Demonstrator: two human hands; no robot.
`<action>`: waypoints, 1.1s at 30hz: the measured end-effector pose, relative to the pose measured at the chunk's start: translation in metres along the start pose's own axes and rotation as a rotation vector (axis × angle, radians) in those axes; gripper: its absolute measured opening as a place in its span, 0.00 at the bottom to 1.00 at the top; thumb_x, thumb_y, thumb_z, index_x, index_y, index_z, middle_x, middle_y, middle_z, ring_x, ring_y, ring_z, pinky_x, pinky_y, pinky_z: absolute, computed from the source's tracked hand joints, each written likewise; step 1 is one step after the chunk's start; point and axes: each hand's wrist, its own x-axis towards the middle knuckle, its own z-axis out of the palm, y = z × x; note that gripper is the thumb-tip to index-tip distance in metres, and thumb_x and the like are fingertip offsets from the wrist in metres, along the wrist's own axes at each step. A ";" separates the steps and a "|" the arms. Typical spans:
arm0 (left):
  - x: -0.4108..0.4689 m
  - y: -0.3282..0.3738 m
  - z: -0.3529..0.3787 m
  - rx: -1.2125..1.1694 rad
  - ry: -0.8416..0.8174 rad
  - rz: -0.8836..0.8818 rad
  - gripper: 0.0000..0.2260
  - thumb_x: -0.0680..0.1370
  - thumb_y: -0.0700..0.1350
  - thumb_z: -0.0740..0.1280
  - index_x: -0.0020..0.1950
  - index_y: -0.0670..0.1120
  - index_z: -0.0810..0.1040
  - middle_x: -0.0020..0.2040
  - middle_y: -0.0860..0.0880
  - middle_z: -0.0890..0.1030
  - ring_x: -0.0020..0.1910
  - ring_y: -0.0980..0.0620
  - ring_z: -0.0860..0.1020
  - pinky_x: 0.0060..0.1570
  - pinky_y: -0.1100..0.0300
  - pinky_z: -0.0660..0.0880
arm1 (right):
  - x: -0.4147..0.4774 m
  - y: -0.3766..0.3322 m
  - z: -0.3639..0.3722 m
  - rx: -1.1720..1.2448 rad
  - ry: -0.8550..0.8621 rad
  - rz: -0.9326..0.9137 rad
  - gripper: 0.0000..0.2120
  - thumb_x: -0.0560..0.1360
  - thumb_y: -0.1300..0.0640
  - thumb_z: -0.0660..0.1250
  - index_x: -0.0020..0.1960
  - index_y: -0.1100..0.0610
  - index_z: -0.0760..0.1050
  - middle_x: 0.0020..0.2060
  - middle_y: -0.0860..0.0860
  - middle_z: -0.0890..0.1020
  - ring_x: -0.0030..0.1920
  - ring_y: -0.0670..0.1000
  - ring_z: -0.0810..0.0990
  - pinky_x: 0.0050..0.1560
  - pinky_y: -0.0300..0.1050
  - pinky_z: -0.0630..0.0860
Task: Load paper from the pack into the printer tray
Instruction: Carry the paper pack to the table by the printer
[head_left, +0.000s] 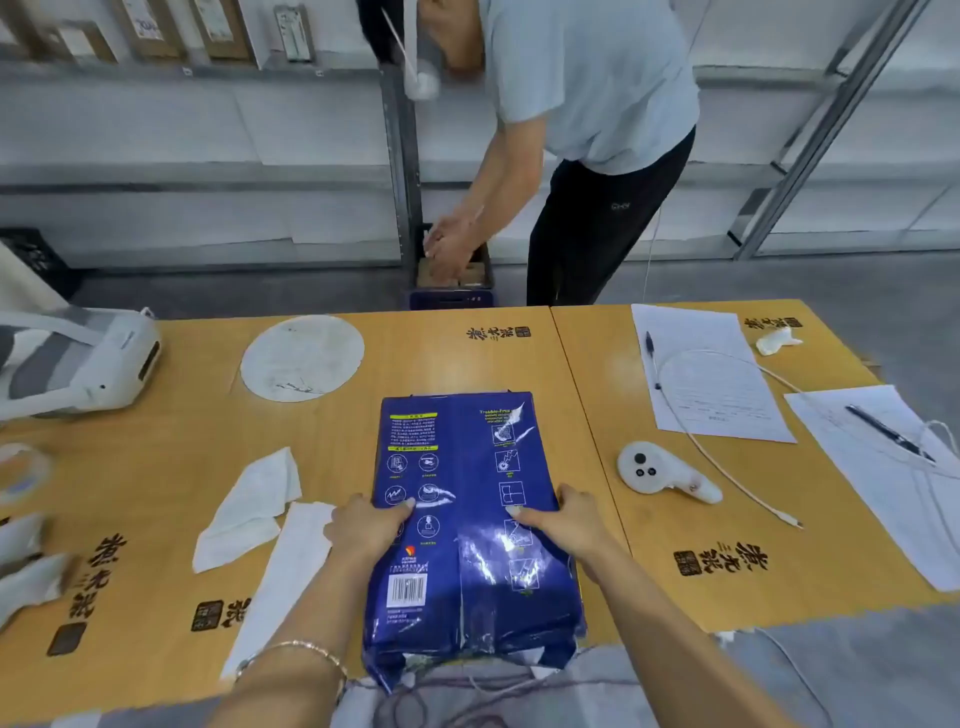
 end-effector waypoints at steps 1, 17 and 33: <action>0.003 -0.002 0.003 -0.121 -0.025 0.020 0.23 0.70 0.54 0.73 0.54 0.39 0.74 0.54 0.39 0.82 0.50 0.40 0.81 0.55 0.45 0.77 | 0.001 -0.001 0.000 0.008 -0.015 -0.019 0.39 0.49 0.33 0.76 0.53 0.55 0.77 0.54 0.54 0.80 0.51 0.55 0.82 0.55 0.55 0.79; -0.002 0.013 -0.003 -0.603 -0.185 0.057 0.10 0.76 0.41 0.67 0.45 0.46 0.65 0.44 0.41 0.80 0.34 0.46 0.81 0.29 0.55 0.78 | -0.023 -0.035 -0.002 0.430 -0.106 0.056 0.19 0.71 0.65 0.73 0.53 0.58 0.65 0.47 0.58 0.82 0.35 0.52 0.83 0.27 0.43 0.79; -0.071 0.050 -0.034 -0.736 -0.434 0.178 0.19 0.74 0.45 0.70 0.63 0.46 0.73 0.48 0.44 0.86 0.38 0.47 0.85 0.33 0.54 0.82 | -0.090 -0.066 -0.075 0.606 -0.040 -0.124 0.25 0.66 0.64 0.77 0.58 0.54 0.70 0.49 0.53 0.85 0.43 0.54 0.85 0.41 0.49 0.83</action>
